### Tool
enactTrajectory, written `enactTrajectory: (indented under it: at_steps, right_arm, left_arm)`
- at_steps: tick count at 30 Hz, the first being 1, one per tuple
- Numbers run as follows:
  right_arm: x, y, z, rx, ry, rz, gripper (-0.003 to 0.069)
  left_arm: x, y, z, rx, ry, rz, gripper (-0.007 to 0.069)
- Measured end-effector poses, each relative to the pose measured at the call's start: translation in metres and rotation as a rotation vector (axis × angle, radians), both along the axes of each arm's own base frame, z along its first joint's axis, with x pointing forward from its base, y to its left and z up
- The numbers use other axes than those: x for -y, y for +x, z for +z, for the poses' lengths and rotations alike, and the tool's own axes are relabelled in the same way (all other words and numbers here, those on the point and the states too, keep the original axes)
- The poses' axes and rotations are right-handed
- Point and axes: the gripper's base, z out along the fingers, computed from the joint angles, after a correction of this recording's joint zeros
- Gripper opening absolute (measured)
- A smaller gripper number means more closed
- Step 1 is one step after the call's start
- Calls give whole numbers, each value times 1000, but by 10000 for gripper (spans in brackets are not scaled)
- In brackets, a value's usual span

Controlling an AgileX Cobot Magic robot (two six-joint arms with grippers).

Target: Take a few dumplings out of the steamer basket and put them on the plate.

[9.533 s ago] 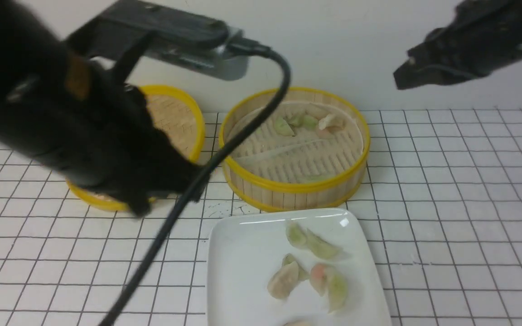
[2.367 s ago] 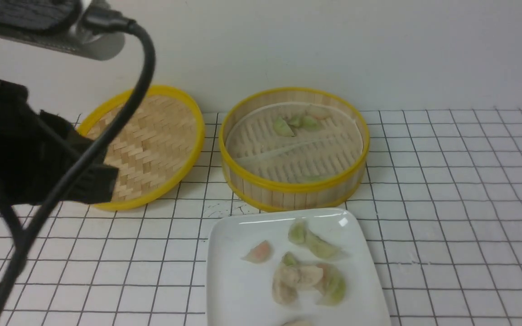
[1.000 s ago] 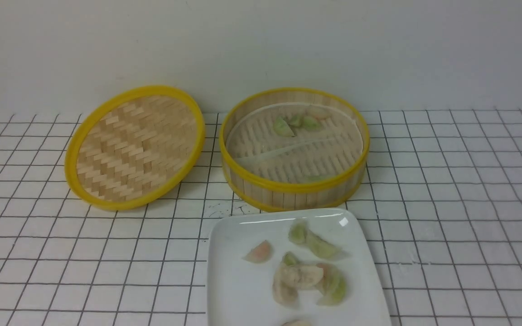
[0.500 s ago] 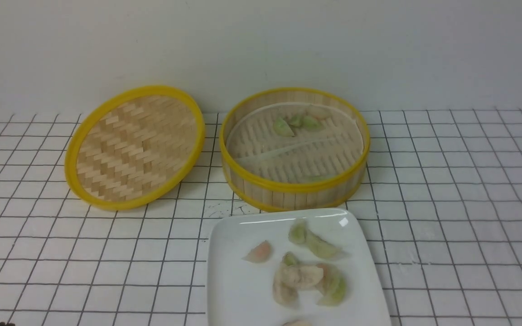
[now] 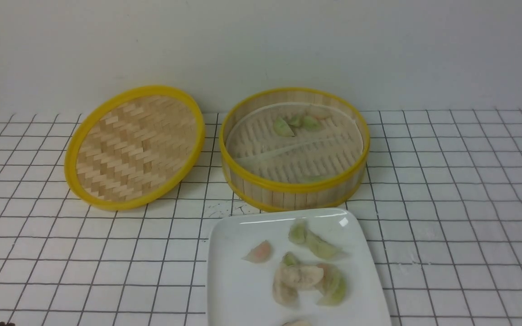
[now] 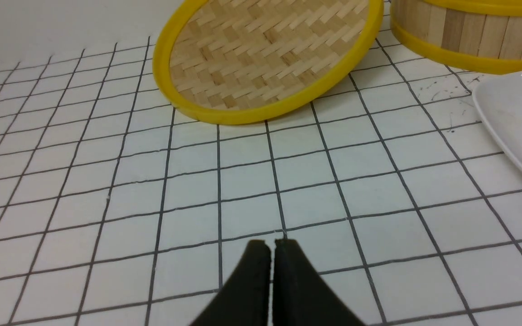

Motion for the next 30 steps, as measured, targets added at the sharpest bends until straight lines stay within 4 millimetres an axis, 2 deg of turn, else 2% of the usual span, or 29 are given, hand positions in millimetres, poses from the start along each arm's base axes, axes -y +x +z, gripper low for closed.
enactTrajectory:
  at_steps: [14, 19, 22, 30]
  right_arm:
    - [0, 0, 0, 3, -6, -1, -15]
    - [-6, -2, -2, 23, -96, 59, -15]
    - [-13, -7, 0, 99, -188, 130, -15]
    - [-19, -12, 4, 197, -253, 192, -15]
  left_arm:
    - [0, 0, 0, 0, 0, 0, -6]
    - [0, 0, 0, 0, 0, 0, -6]
    - [0, 0, 0, 0, 0, 0, -6]
    - [0, 0, 0, 0, 0, 0, -6]
